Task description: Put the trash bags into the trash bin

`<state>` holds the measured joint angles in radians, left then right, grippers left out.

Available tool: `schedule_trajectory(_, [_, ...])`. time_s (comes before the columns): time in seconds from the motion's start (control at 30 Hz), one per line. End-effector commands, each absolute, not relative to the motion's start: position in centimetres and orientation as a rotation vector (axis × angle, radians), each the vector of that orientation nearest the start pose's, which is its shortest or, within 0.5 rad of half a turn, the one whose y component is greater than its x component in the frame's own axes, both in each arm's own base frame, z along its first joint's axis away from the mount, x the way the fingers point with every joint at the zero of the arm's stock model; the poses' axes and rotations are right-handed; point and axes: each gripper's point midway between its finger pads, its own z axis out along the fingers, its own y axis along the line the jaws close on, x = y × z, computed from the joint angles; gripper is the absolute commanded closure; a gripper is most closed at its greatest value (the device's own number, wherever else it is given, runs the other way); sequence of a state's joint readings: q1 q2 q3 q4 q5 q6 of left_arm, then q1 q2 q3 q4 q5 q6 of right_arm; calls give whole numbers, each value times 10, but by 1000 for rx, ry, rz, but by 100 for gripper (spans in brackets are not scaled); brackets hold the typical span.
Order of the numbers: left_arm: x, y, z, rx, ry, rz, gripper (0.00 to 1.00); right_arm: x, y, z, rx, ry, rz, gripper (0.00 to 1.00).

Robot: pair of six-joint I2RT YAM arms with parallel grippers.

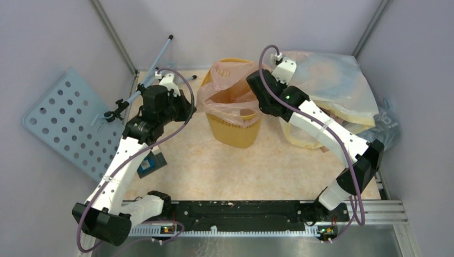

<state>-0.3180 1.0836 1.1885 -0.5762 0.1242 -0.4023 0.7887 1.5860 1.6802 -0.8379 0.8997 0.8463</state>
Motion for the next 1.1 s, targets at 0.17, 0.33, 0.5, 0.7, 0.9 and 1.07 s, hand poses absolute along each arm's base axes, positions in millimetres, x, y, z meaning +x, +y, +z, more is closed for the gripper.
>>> schedule_trajectory(0.17, [336, -131, 291, -78, 1958, -550, 100, 376, 203, 312, 433, 1899, 37, 100])
schedule_trajectory(0.33, [342, -131, 294, -69, 1922, -543, 100, 375, 212, 318, 298, 1882, 106, 100])
schedule_trajectory(0.5, [349, -125, 299, -90, 1865, -511, 100, 377, 222, 322, 119, 1882, 202, 100])
schedule_trajectory(0.7, [350, -126, 298, -88, 1856, -516, 98, 379, 221, 321, 9, 1936, 326, 100])
schedule_trajectory(0.9, [341, -110, 308, -122, 1829, -450, 56, 375, 218, 328, -55, 1943, 328, 100])
schedule_trajectory(1.07, [327, -95, 329, -133, 1797, -388, 42, 371, 219, 332, -109, 1950, 339, 100])
